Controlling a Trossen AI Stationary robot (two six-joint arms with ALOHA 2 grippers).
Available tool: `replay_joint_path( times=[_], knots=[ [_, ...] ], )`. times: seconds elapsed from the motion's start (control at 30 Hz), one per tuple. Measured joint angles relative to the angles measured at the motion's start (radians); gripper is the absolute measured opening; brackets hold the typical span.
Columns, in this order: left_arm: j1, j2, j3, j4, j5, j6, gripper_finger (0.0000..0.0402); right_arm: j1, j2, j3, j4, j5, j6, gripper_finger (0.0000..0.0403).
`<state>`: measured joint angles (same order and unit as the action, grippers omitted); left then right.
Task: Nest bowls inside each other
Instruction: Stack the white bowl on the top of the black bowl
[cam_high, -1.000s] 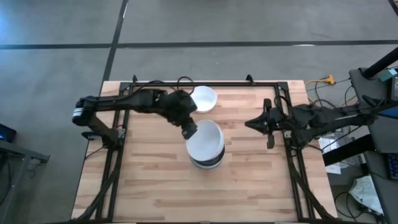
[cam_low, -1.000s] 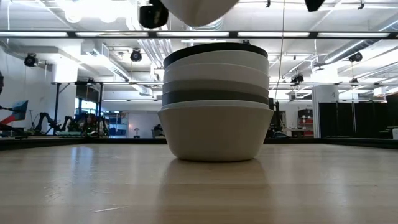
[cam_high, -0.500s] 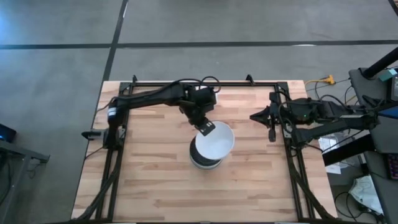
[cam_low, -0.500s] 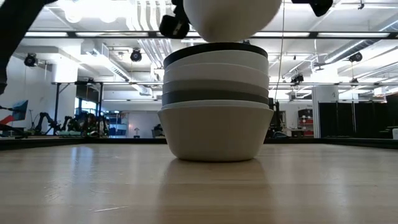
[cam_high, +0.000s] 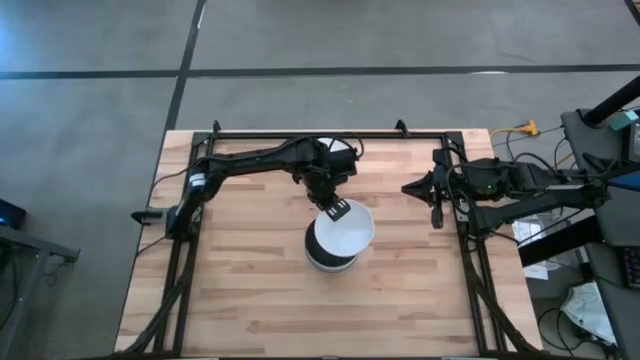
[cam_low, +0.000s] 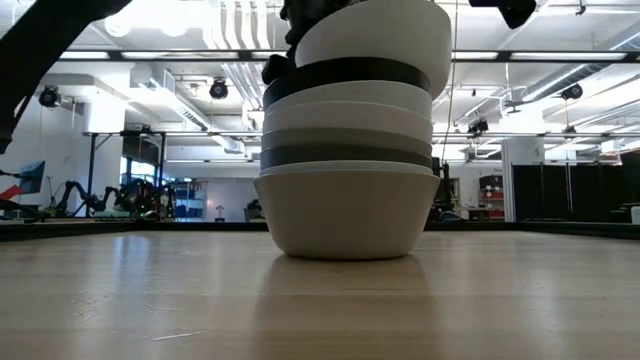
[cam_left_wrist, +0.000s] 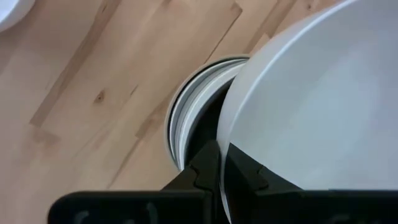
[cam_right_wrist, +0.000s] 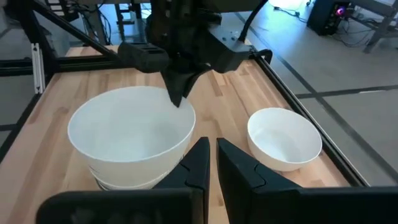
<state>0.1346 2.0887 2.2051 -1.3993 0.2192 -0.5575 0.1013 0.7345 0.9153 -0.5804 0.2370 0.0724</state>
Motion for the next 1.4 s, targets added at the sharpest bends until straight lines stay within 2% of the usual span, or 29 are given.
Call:
replay_joint_path(
  times=[0.33, 0.57, 0.77, 1.13, 1.4],
  knots=[
    [-0.033, -0.016, 0.048, -0.076, -0.016, -0.032, 0.0, 0.001, 0.0, -0.003, -0.012, 0.0, -0.002, 0.0023],
    [-0.048, -0.015, -0.008, -0.086, -0.023, -0.034, 0.0, 0.0, 0.0, -0.005, -0.012, 0.0, -0.004, 0.0023],
    [-0.044, -0.014, -0.042, -0.082, -0.068, -0.016, 0.0, 0.0, 0.0, -0.005, -0.012, 0.0, -0.006, 0.0023],
    [-0.044, -0.014, -0.085, -0.016, -0.07, -0.008, 0.0, 0.0, 0.0, -0.005, -0.011, 0.0, 0.034, 0.0023],
    [-0.043, -0.014, -0.089, -0.015, -0.073, 0.09, 0.0, 0.0, 0.0, -0.006, -0.011, 0.0, 0.116, 0.0023]
  ],
)
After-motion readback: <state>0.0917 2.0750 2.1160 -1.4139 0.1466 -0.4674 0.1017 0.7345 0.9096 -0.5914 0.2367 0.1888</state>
